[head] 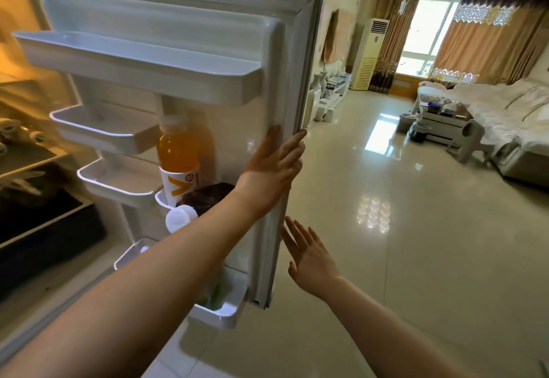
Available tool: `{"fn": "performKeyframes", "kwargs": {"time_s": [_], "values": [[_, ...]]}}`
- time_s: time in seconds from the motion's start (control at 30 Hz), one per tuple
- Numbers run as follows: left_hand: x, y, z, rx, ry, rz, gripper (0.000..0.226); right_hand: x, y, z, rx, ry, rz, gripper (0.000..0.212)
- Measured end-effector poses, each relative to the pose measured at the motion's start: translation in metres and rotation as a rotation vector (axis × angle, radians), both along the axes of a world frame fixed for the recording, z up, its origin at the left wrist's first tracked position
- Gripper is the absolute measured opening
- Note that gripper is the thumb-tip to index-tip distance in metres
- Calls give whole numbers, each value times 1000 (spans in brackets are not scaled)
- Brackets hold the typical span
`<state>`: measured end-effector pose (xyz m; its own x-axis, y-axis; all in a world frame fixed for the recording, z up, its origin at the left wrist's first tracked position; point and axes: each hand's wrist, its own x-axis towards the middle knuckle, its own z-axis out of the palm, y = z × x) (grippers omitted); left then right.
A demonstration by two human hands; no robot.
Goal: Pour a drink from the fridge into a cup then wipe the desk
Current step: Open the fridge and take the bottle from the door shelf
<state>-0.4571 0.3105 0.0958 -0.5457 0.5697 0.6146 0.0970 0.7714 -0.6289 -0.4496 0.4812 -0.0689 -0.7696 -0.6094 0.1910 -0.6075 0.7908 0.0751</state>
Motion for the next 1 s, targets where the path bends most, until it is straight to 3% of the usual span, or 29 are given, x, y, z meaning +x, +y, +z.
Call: {"fn": "performKeyframes", "kwargs": {"time_s": [0.07, 0.4, 0.5, 0.6, 0.83, 1.0], "values": [[-15, 0, 1, -96, 29, 40, 34, -17, 7, 2, 20, -6, 35, 91], [-6, 12, 9, -23, -171, 89, 39, -38, 18, -2, -29, -6, 111, 86], [22, 11, 14, 238, -208, -32, 45, -31, 17, 1, -114, 20, 98, 83], [71, -6, 13, 547, -184, -92, 46, -22, 9, 14, -327, 62, 68, 75], [162, -74, -22, 1080, -30, 44, 55, 18, -33, 59, -544, 239, 191, 52], [170, -64, -65, 1481, -138, 45, 72, 43, -57, 70, -572, 239, 231, 51]]}}
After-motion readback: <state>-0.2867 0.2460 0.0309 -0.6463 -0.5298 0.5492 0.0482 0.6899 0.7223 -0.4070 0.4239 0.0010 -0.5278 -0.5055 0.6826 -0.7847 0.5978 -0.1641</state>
